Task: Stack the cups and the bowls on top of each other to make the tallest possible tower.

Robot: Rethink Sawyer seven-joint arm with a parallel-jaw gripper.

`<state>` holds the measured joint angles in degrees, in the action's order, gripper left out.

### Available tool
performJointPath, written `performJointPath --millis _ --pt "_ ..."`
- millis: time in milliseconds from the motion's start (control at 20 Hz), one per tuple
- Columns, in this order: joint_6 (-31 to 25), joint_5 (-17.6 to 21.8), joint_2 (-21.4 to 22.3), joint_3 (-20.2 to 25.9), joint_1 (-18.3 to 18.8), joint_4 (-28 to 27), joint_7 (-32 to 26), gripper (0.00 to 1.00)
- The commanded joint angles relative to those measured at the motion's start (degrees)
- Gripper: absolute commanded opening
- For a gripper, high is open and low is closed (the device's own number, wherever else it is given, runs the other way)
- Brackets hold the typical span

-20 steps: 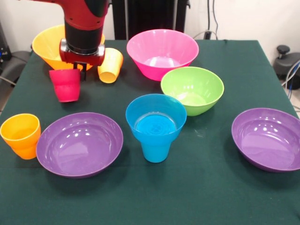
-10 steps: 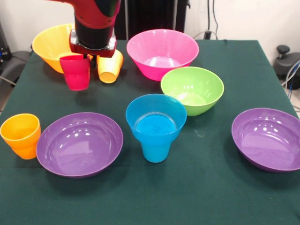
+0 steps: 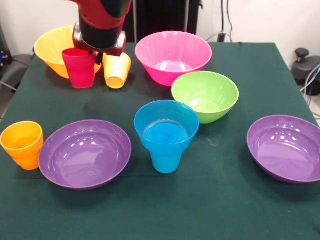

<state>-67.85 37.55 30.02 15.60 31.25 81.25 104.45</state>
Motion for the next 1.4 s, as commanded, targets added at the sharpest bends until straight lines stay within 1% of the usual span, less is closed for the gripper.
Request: performJointPath --millis 50,300,500,750,900,1000,1100,1250,1400 --pt "-6.9 -2.9 -2.4 5.9 -2.1 -7.9 -10.3 0.0" --pt "-11.1 -5.0 -4.2 6.3 -3.1 -12.1 -9.3 0.0" --pt "-13.8 -7.1 -5.3 6.6 -4.0 -15.3 -7.4 0.0" --pt "-19.8 -8.3 -6.6 6.1 -5.8 -20.4 -6.5 0.0" --pt "-22.6 -9.1 -6.3 5.7 -6.5 -21.4 -6.5 0.0" --pt "-24.7 -10.0 -5.4 5.4 -6.6 -20.7 -6.2 0.0" --pt "-26.9 -10.7 -5.5 5.2 -6.8 -21.6 -5.6 0.0" --pt "-32.4 -11.3 -6.1 5.2 -7.5 -24.9 -5.1 0.0" --pt "-36.4 -12.1 -6.1 5.6 -7.6 -26.8 -5.3 0.0"
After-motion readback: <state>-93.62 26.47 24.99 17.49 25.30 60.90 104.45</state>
